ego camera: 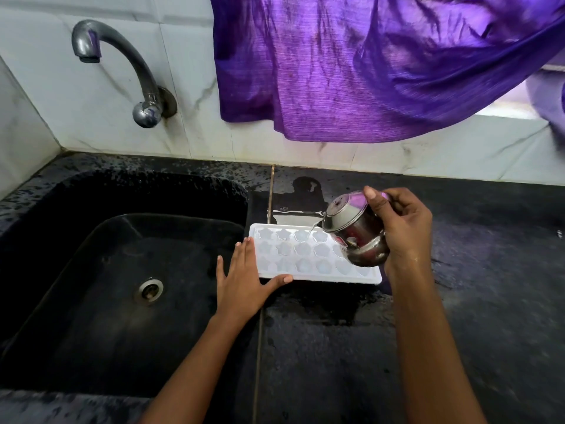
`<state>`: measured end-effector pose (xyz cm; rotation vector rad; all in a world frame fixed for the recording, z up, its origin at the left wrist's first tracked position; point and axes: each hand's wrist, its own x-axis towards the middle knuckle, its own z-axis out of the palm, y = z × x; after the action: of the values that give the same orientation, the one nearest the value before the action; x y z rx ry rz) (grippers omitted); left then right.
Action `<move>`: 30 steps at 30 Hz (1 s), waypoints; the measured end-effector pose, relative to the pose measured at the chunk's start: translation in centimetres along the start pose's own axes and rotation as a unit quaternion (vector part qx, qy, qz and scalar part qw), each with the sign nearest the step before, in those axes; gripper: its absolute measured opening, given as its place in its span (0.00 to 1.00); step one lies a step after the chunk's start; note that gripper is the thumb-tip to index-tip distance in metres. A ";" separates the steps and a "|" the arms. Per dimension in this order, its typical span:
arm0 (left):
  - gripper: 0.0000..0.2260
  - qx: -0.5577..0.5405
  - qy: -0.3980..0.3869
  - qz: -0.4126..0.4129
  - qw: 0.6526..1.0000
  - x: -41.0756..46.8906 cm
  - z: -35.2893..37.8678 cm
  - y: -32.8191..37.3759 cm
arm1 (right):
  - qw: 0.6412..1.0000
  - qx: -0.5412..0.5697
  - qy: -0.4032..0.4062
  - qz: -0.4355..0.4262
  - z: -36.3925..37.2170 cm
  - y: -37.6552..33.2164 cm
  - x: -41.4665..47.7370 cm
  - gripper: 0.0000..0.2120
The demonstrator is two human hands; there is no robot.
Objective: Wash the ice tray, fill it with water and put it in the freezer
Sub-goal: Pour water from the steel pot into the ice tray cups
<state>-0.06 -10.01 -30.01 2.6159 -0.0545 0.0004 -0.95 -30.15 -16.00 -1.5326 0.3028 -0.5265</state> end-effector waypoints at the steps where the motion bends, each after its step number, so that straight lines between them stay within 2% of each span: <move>1: 0.50 0.001 0.000 0.000 1.000 0.0 0.0 0.0 | 1.000 0.003 0.000 0.001 0.0 0.0 0.0 0.08; 11: 0.52 0.006 0.003 0.001 1.000 0.0 0.1 -0.1 | 1.000 0.008 0.003 0.015 -0.3 0.8 0.4 0.07; 15: 0.53 0.004 -0.002 -0.001 1.000 0.1 0.1 -0.1 | 0.998 0.055 0.010 0.038 -0.3 1.5 0.6 0.07; 20: 0.50 -0.004 -0.006 -0.003 1.000 0.0 0.1 -0.1 | 0.994 0.099 0.001 0.050 0.2 1.9 0.7 0.07; 30: 0.53 0.000 -0.010 -0.002 1.000 0.0 0.0 -0.1 | 0.998 0.033 -0.035 0.033 1.8 2.2 0.6 0.06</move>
<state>-0.04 -9.88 -30.05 2.6154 -0.0565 -0.0275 0.74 -28.95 -18.02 -1.4687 0.2789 -0.4260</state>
